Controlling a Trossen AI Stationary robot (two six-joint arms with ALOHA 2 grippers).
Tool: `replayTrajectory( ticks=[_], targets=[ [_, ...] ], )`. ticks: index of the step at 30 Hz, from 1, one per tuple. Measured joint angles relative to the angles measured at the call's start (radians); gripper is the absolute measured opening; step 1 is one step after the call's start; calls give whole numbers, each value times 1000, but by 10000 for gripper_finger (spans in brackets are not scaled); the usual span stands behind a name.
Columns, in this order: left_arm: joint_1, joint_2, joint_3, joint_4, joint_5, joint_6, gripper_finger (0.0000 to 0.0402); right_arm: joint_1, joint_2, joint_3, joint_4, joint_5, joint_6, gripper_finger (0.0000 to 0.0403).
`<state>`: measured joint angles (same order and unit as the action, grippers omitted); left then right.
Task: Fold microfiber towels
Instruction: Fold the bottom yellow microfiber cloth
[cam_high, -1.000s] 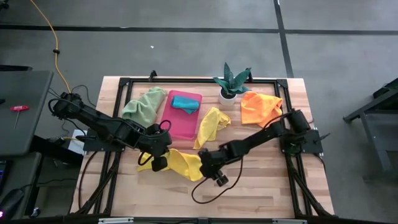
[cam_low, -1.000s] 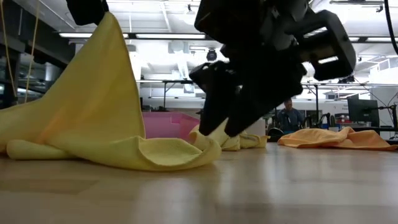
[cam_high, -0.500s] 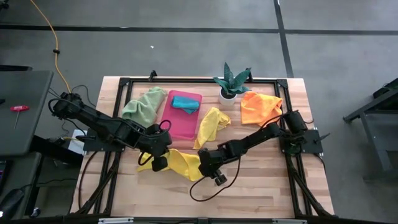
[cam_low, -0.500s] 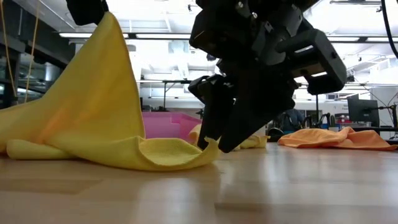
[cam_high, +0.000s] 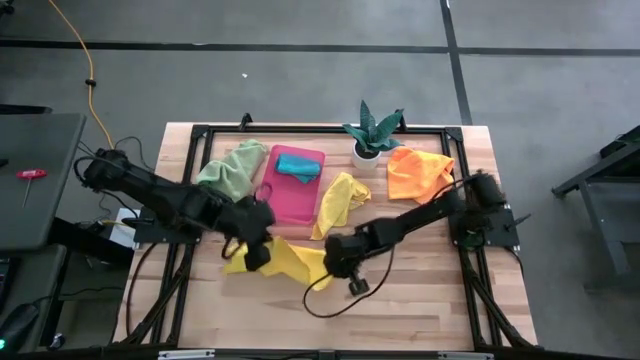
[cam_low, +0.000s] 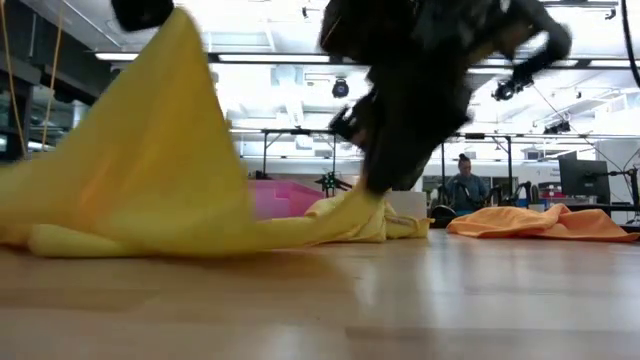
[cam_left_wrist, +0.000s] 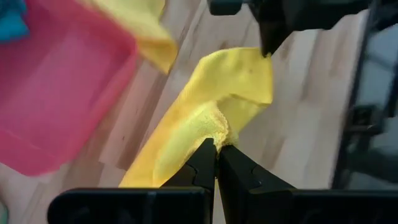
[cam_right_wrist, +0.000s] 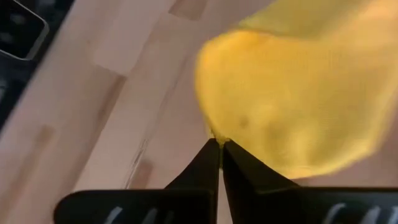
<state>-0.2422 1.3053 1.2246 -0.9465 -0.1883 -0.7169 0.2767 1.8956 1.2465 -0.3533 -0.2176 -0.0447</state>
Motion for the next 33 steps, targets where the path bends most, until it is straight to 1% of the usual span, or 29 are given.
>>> replayTrajectory(
  ticks=[3, 6, 8, 10, 14, 16, 19, 22, 24, 26, 29, 33],
  targets=[
    [39, -30, 68, -8, -10, 52, 0, -12, -132, 0, -148, 39, 28, 2],
    [76, -45, 128, -7, -13, 91, 0, -15, -297, 0, -266, 62, 86, 1],
    [95, -52, 156, -17, -13, 100, 0, -14, -412, 1, -297, 65, 153, 1],
    [115, -52, 180, -14, -12, 100, 0, -8, -520, 1, -313, 89, 229, 1],
    [155, -46, 209, 17, 52, 100, 0, 10, -712, 2, -323, 178, 370, 0],
    [171, -41, 226, 25, 94, 100, 0, 19, -795, 2, -326, 246, 424, 0],
    [184, -37, 263, 27, 129, 106, 0, 36, -895, 2, -348, 355, 474, 0],
    [184, -39, 292, 12, 168, 128, 0, 49, -965, 2, -378, 445, 491, 0],
    [184, -44, 316, -32, 202, 134, 0, 51, -990, 2, -400, 475, 495, 0],
    [183, -45, 336, -98, 220, 134, 0, 51, -1001, 2, -414, 483, 508, 0],
    [182, -44, 342, -206, 219, 123, 0, 51, -996, 2, -434, 483, 516, 0],
    [182, -44, 342, -349, 155, 73, 0, 51, -977, 2, -453, 465, 524, 0]
  ],
)
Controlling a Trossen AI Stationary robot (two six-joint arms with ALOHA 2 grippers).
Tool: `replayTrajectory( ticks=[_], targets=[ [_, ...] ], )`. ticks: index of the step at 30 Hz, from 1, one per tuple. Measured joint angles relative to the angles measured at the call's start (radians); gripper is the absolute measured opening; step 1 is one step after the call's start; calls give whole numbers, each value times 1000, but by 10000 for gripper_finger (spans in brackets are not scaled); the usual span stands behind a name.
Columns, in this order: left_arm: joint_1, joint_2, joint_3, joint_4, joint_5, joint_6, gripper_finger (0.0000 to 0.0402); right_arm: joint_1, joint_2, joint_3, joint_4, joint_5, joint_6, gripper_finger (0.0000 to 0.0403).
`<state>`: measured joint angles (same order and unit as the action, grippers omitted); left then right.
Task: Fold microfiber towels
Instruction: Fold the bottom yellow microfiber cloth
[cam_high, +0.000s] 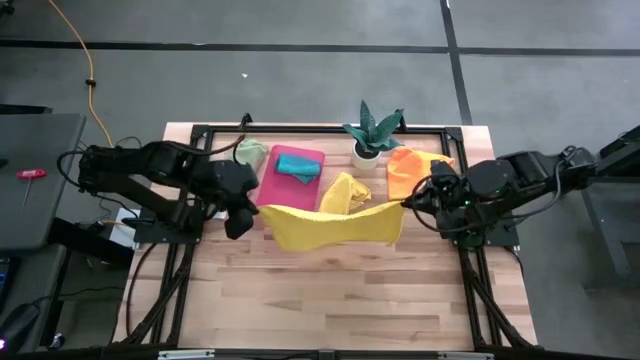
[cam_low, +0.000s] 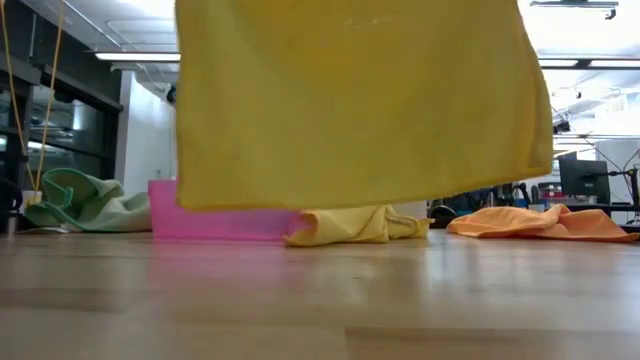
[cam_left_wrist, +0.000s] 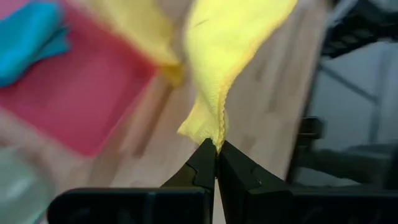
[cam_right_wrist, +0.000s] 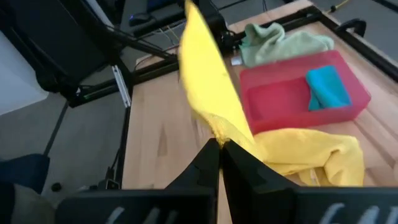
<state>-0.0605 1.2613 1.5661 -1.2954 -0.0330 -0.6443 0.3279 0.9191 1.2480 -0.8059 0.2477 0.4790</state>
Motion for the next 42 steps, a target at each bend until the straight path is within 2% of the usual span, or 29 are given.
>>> replayTrajectory(
  ticks=[5, 13, 24, 28, 33, 37, 42],
  targets=[
    [0, 0, 0, -78, -85, -34, 0, 0, 5, 0, -13, -21, 14, 0],
    [1, 0, 1, -78, -107, 50, 0, 0, -18, 0, -52, -12, 13, 0],
    [-24, 0, 1, -80, -295, 120, 0, 18, -14, 0, -88, -32, -42, 0],
    [-128, 7, 2, -124, -360, 107, 0, 100, 31, 0, -88, -27, -16, 0],
    [-331, 45, 2, -162, -433, -42, 0, 235, 140, 0, -97, -5, 94, 0],
    [-490, 104, 2, -151, -448, -185, 0, 330, 247, 0, -98, -4, 230, 0],
    [-636, 237, 2, -113, -423, -328, 0, 419, 396, 0, -68, -5, 403, 0]
  ],
)
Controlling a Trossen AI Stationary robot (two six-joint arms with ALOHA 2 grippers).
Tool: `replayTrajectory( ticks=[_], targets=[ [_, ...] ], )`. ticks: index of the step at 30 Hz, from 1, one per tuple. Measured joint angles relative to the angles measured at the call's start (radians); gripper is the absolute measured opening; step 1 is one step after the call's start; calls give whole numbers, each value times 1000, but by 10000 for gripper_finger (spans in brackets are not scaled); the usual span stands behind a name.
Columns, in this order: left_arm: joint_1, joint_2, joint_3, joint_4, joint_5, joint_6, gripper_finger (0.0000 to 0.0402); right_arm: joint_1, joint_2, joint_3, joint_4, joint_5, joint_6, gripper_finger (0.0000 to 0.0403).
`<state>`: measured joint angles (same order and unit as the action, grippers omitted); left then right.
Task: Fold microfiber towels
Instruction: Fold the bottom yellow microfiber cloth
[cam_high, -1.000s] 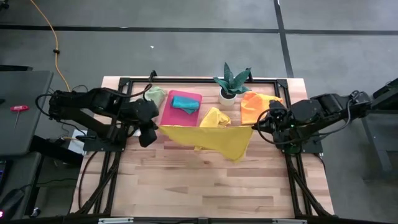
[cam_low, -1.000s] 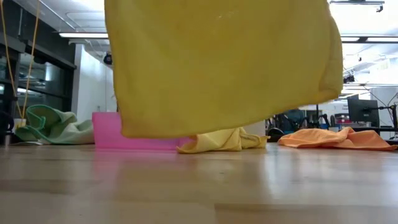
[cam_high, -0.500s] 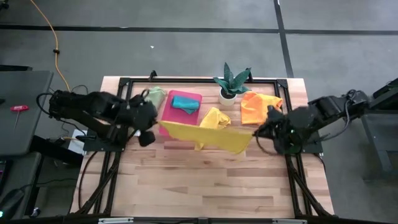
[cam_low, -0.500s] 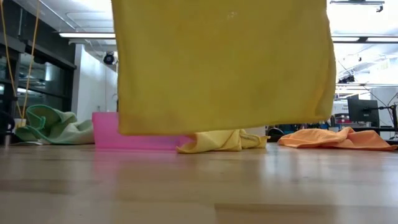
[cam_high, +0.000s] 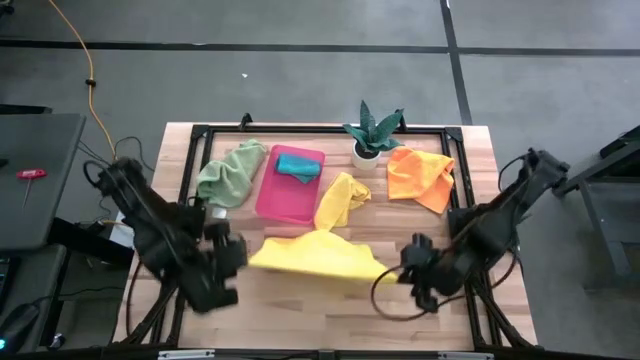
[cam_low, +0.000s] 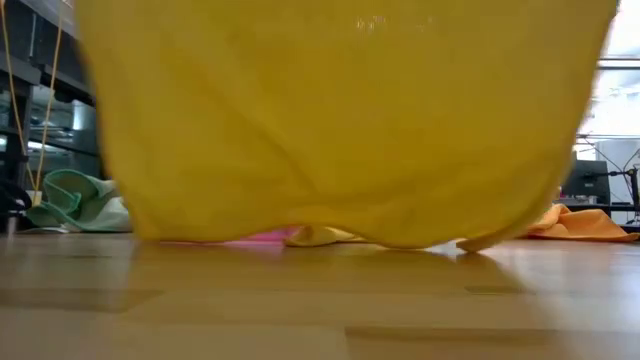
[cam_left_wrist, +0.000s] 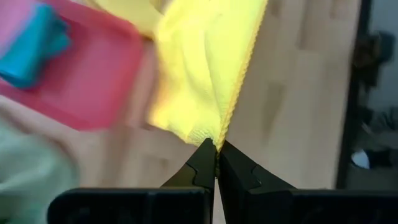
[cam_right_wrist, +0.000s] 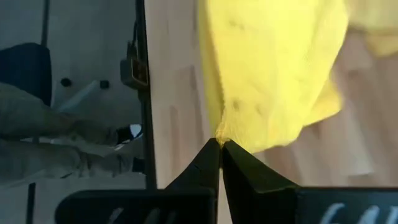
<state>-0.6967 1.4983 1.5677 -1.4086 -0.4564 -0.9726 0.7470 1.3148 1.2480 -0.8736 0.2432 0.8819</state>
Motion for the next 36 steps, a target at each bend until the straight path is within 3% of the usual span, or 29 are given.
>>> replayTrajectory(
  ticks=[6, 13, 22, 28, 36],
  targets=[
    [-84, 208, 0, 161, 97, -98, 0, 60, 174, 0, 144, -20, 112, 0],
    [-112, 420, -2, 304, 296, -147, 0, 82, 341, 0, 311, -141, 192, 0],
    [-107, 437, -2, 379, 465, -183, 0, 98, 413, 0, 381, -354, 223, 0],
    [-76, 437, -2, 364, 426, -158, 0, 50, 413, 0, 304, -349, 183, 0],
    [35, 437, -35, 237, 305, -86, 0, -48, 413, 0, 107, -236, 195, 0]
  ],
)
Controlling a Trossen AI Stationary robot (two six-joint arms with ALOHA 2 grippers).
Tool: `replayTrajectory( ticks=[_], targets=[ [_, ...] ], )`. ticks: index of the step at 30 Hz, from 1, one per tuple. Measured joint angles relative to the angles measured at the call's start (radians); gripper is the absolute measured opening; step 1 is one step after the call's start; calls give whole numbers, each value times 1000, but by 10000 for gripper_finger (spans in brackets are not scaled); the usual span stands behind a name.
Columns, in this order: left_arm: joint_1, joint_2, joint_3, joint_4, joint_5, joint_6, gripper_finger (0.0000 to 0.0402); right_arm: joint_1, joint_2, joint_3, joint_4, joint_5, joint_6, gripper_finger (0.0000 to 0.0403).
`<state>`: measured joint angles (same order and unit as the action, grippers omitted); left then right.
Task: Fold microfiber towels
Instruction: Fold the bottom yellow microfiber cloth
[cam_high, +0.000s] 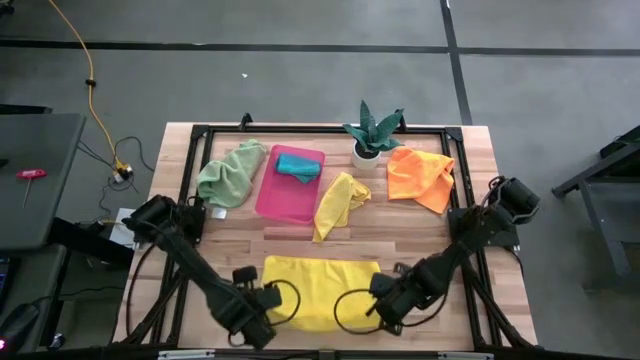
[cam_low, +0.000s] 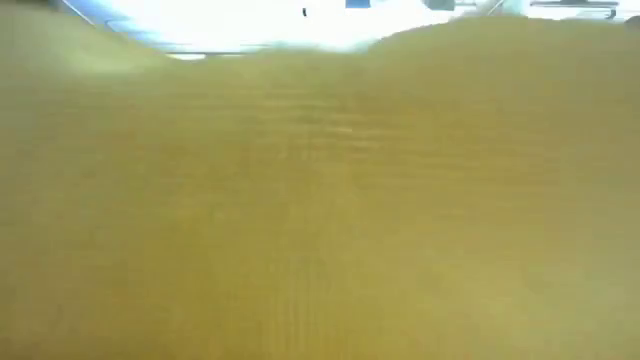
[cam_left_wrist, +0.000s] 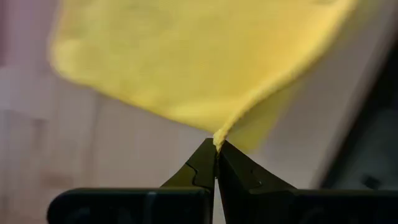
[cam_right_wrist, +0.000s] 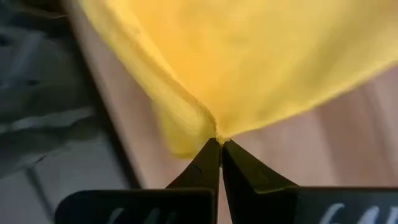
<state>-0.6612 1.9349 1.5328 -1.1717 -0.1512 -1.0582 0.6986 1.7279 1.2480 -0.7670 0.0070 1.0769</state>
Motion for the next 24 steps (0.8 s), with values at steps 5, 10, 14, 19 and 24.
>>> replayTrajectory(
  ticks=[5, 10, 14, 19, 24],
  targets=[
    [54, 0, -79, 5, -20, 18, 0, -45, 0, 0, -86, 60, 42, 0],
    [67, 1, -158, 8, -33, -57, 0, -70, 0, 0, -155, 139, 127, 0],
    [67, 1, -180, 8, -102, -114, 0, -86, 0, 0, -214, 168, 193, 0],
    [78, 1, -183, 9, -171, -144, 0, -105, 0, 0, -246, 183, 234, 0],
    [94, 1, -184, 8, -220, -146, 0, -116, 1, 0, -246, 176, 289, 0]
  ],
)
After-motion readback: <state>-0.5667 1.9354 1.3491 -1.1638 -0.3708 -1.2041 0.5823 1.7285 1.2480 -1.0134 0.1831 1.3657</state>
